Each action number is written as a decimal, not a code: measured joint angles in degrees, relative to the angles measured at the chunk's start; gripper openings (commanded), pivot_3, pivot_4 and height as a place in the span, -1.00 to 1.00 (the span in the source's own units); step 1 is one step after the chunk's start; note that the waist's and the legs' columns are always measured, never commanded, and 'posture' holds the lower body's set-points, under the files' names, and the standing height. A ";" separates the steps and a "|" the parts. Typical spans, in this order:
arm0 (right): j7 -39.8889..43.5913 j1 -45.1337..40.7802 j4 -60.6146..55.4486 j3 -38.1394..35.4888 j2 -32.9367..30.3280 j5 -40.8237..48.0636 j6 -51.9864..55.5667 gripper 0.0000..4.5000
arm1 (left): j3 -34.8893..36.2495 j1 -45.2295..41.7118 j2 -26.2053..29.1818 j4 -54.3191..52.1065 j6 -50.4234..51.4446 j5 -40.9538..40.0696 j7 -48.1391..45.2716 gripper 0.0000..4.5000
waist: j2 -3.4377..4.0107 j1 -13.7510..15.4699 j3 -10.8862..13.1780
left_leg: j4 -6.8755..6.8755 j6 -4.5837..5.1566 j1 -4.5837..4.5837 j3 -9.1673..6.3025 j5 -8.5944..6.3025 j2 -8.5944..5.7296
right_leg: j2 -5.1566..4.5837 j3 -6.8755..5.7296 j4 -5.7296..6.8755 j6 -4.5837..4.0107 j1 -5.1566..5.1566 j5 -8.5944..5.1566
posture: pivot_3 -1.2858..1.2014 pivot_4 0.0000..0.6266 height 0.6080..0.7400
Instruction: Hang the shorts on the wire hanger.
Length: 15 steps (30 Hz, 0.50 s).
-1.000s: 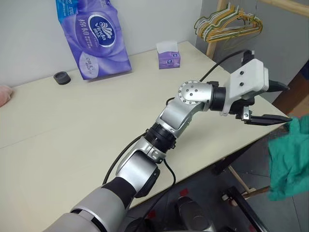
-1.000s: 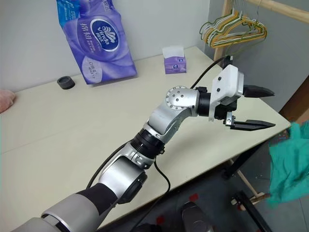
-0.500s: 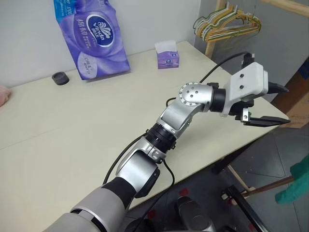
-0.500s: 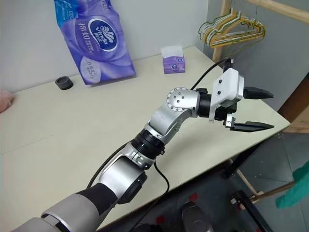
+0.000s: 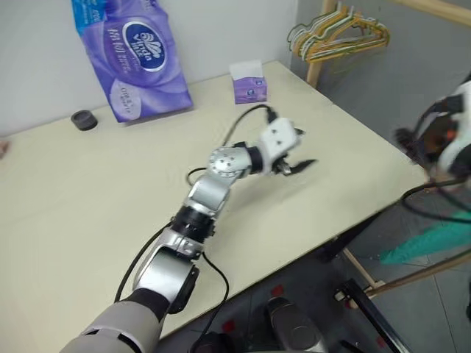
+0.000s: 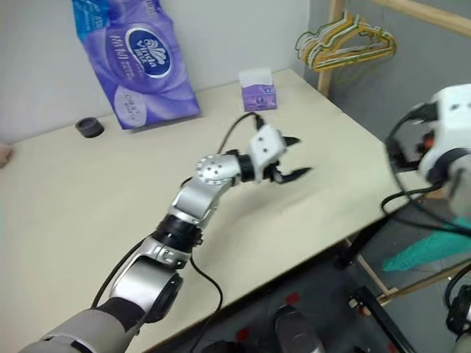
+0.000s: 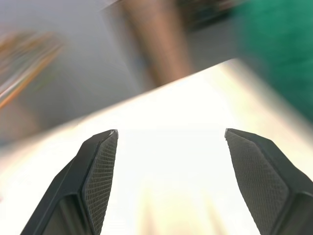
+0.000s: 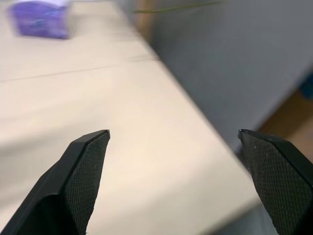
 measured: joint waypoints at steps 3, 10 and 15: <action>6.37 4.59 -0.65 10.66 3.49 -9.84 -14.98 0.99 | 5.35 5.33 0.41 -4.63 3.02 3.14 12.14 0.65 | -0.17 2.66 -0.27 | -0.04 -0.19 -0.02 -0.21 0.10 0.03 | -0.08 -0.27 0.02 -0.30 -0.04 0.19 | -0.08 -0.70 1.00; 17.49 11.06 11.87 25.65 15.62 -27.94 -43.63 0.99 | 18.01 24.65 -1.21 -19.07 10.33 7.62 33.85 0.65 | -0.81 10.00 -0.66 | -0.05 -0.54 -0.08 -0.41 0.26 0.00 | -0.29 -0.64 0.04 -0.49 -0.12 0.30 | 0.04 -0.75 1.00; 19.93 10.51 27.13 27.10 26.12 -34.44 -56.00 0.99 | 20.88 33.47 -2.36 -24.23 12.84 6.99 37.27 0.65 | -1.74 16.44 -1.31 | -0.02 -0.65 -0.06 -0.53 0.34 -0.12 | -0.52 -1.03 -0.01 -0.90 -0.08 0.55 | 0.09 -0.76 1.00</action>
